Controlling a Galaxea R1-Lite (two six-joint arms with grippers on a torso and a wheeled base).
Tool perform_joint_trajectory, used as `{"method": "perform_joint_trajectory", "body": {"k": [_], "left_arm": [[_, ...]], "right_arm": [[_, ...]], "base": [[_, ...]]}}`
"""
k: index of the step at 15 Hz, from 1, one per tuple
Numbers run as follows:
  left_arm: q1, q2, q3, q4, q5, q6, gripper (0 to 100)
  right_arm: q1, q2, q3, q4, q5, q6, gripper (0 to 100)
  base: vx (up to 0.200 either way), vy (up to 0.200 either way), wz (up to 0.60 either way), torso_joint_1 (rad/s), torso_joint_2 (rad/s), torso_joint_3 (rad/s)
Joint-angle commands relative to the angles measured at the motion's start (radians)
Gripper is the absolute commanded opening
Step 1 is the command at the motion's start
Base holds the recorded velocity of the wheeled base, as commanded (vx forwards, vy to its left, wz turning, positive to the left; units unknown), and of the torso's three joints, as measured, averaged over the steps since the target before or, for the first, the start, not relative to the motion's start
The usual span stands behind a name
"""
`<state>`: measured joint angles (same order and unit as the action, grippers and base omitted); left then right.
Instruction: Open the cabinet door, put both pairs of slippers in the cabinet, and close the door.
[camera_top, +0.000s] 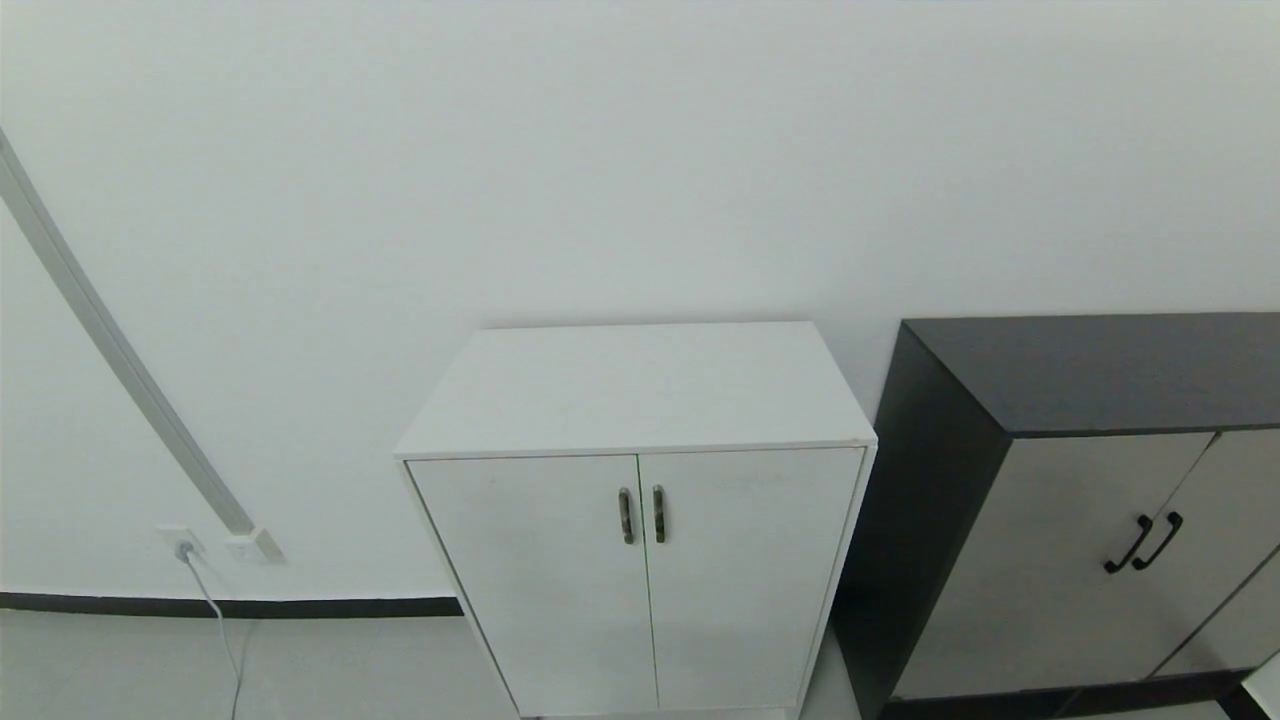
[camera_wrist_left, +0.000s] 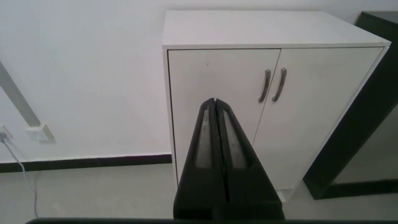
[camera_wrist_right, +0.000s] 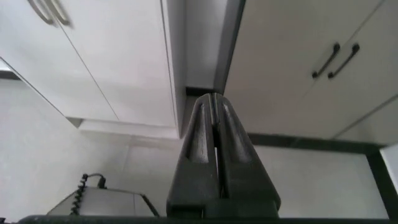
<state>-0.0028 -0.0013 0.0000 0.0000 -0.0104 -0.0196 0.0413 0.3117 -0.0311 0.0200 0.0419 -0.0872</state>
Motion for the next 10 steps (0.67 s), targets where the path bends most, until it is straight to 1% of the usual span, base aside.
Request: {"method": "perform_joint_trajectory", "body": {"k": [1, 3, 4, 5, 7, 10], "left_arm": [[0.0, 0.001, 0.0, 0.0, 0.0, 0.0, 0], [0.0, 0.001, 0.0, 0.0, 0.0, 0.0, 0], [0.0, 0.001, 0.0, 0.0, 0.001, 0.0, 0], [0.0, 0.001, 0.0, -0.002, 0.001, 0.0, 0], [0.0, 0.001, 0.0, 0.0, 0.0, 0.0, 0], [0.0, 0.001, 0.0, 0.0, 0.0, 0.0, 0]], "right_arm": [[0.003, -0.036, 0.0, 0.0, -0.002, 0.003, 0], [0.02, -0.048, 0.007, 0.001, -0.01, 0.011, 0], [0.046, -0.062, 0.031, -0.02, -0.01, 0.035, 0], [0.046, -0.071, 0.031, -0.02, -0.014, 0.061, 0], [0.04, -0.095, 0.031, -0.02, -0.017, 0.066, 0], [-0.001, -0.146, 0.031, -0.018, -0.017, 0.066, 0]], "base": [[0.0, 0.0, 0.0, 0.0, 0.0, 0.0], [0.0, 0.0, 0.0, 0.0, 0.0, 0.0], [0.0, 0.0, 0.0, 0.0, 0.0, 0.0], [0.0, 0.0, 0.0, 0.0, 0.0, 0.0], [0.0, 0.0, 0.0, 0.0, 0.0, 0.0], [0.0, 0.0, 0.0, 0.0, 0.0, 0.0]]}}
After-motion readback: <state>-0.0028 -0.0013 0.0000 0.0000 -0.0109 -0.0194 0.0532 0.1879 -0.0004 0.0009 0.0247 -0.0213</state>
